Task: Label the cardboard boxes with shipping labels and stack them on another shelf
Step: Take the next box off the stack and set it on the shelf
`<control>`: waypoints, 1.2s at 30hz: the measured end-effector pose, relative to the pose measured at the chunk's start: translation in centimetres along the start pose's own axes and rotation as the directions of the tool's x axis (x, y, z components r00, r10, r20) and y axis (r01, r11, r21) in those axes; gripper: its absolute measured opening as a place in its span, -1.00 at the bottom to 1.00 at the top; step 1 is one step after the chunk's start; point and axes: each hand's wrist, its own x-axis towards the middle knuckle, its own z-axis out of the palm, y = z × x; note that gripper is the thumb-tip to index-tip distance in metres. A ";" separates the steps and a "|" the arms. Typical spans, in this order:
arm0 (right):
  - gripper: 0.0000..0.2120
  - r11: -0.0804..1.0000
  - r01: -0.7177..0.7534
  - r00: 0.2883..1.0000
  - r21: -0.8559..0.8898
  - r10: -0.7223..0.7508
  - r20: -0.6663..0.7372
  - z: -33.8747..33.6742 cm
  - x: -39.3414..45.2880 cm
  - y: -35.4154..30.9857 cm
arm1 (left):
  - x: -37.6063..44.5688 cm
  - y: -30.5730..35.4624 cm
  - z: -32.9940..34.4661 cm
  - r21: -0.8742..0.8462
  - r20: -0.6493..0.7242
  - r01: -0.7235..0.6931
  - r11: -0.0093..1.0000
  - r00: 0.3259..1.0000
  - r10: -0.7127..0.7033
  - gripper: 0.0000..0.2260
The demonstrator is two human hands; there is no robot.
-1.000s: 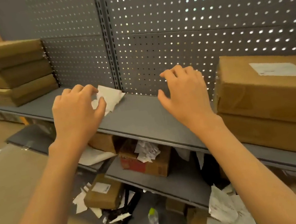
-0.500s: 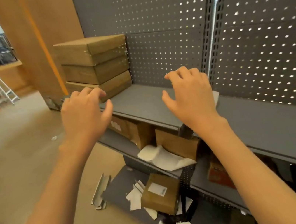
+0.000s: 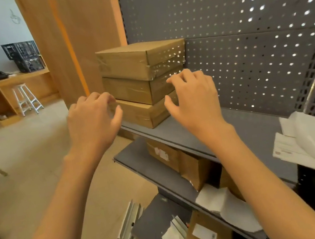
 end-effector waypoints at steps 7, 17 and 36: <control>-0.71 1.000 0.013 0.998 -0.029 -0.014 -0.054 7.4 7.5 -2.9 | 6.4 -6.9 5.9 0.001 -0.061 -0.027 1.000 0.998 0.027 -0.78; -0.71 0.989 -0.096 0.965 -0.115 0.065 -0.253 14.4 14.4 -6.2 | 14.2 -13.9 14.0 -0.139 -0.073 -0.126 0.982 0.990 0.117 -0.76; -0.43 0.520 -0.645 0.432 0.560 0.853 -0.293 16.8 18.3 -8.6 | 25.1 -19.0 23.5 -0.867 0.461 0.449 0.216 0.887 0.003 -0.50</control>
